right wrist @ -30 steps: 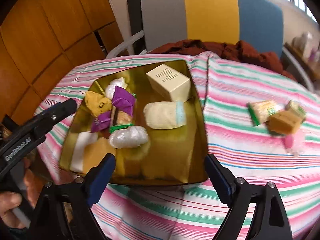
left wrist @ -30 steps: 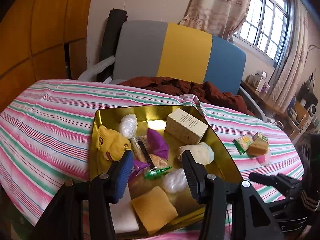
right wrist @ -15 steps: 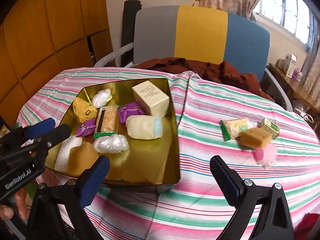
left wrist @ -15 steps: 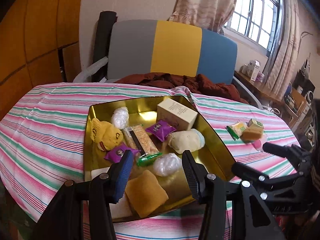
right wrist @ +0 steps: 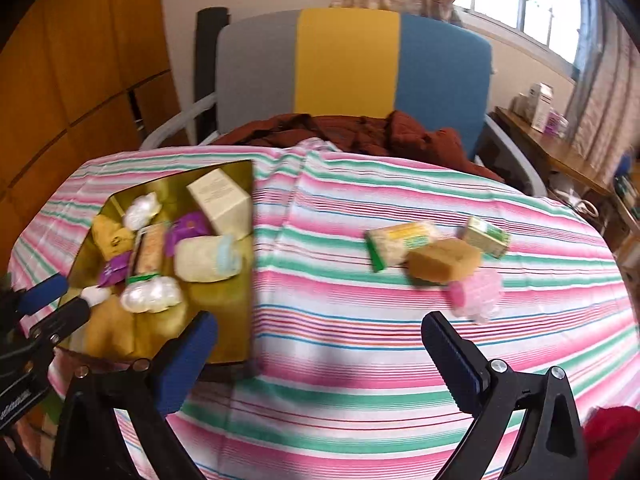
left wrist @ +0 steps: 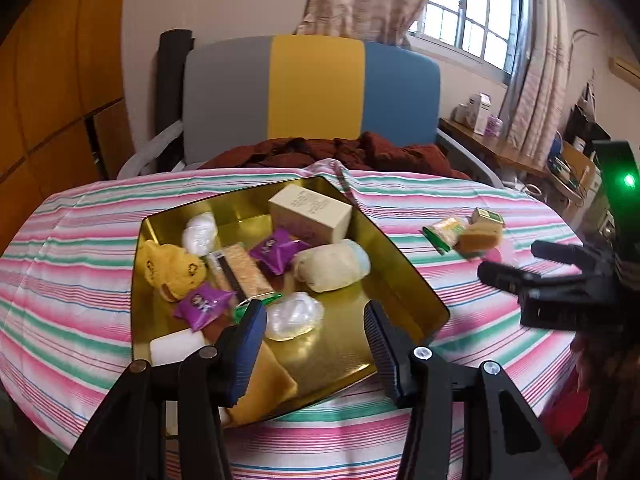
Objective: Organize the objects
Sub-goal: 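Move both grippers away from the tray toward the remaining items, then grasp the pink plastic hair roller with the right gripper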
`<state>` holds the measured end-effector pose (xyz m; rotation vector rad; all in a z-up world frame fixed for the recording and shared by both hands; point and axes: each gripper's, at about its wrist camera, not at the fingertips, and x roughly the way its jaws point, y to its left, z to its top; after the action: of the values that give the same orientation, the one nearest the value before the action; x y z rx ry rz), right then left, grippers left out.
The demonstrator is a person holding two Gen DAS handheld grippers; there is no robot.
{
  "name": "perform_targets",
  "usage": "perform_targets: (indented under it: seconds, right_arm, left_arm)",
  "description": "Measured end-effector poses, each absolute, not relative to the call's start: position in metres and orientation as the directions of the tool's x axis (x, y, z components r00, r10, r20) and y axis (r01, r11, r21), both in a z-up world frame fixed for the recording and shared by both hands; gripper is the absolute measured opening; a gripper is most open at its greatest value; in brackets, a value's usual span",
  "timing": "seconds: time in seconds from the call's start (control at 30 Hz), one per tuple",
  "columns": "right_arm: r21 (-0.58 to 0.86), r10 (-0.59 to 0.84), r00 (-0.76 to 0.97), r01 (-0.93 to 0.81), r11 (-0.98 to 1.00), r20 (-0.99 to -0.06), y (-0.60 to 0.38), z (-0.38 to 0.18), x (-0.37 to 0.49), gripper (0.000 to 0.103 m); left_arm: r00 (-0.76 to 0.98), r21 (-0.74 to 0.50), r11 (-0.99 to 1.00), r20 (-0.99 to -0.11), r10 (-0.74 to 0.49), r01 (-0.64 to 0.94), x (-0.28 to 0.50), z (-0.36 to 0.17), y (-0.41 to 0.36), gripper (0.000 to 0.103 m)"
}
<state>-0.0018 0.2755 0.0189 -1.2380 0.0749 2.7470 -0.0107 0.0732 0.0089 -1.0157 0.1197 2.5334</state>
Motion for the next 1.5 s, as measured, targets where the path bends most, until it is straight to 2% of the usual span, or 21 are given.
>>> perform_targets:
  seconds: [0.23,0.6,0.83,0.93,1.1,1.23,1.3,1.5]
  right_arm:
    - [-0.014,0.17,-0.647,-0.239,-0.971,-0.743,0.329,0.026,-0.001,0.102]
    - [0.091,0.27,-0.601,-0.5,-0.861,-0.753,0.452,0.016,-0.012,0.103]
    - [0.275,0.195,-0.575,-0.628,-0.728,-0.795,0.51,-0.024,-0.002,0.103]
    - [0.37,0.154,-0.604,-0.648,-0.666,-0.782,0.525,-0.026,0.009,0.103]
    - [0.394,0.105,-0.597,-0.64,-0.659,-0.795,0.531,-0.033,0.008,0.103]
    - [0.353,0.019,-0.534,-0.584,-0.731,-0.845,0.521,-0.048,-0.011,0.103]
    - [0.282,0.022,-0.493,-0.533,-0.798,-0.87,0.505,-0.051,-0.024,0.103]
    - [-0.084,0.238,-0.403,-0.364,-0.928,-0.883,0.454,-0.056,-0.045,0.103]
  left_arm:
    - [-0.625,-0.061,-0.891,-0.691,0.363,-0.451,-0.005,0.006,0.09,0.051]
    - [-0.565,-0.068,-0.835,-0.706,0.427,-0.546,0.005,0.0,0.117,0.051]
    - [-0.53,-0.057,-0.81,-0.73,0.433,-0.583,0.003,-0.003,0.138,0.051]
    - [-0.507,-0.063,-0.794,-0.739,0.444,-0.605,0.0,-0.006,0.151,0.051]
    - [-0.445,-0.094,-0.755,-0.758,0.477,-0.65,-0.002,-0.011,0.182,0.051]
    - [-0.388,-0.154,-0.737,-0.769,0.508,-0.658,-0.006,-0.015,0.196,0.051]
    - [-0.382,-0.158,-0.736,-0.772,0.507,-0.658,-0.005,-0.017,0.198,0.051]
    - [-0.369,-0.176,-0.738,-0.777,0.51,-0.652,-0.007,-0.022,0.193,0.051]
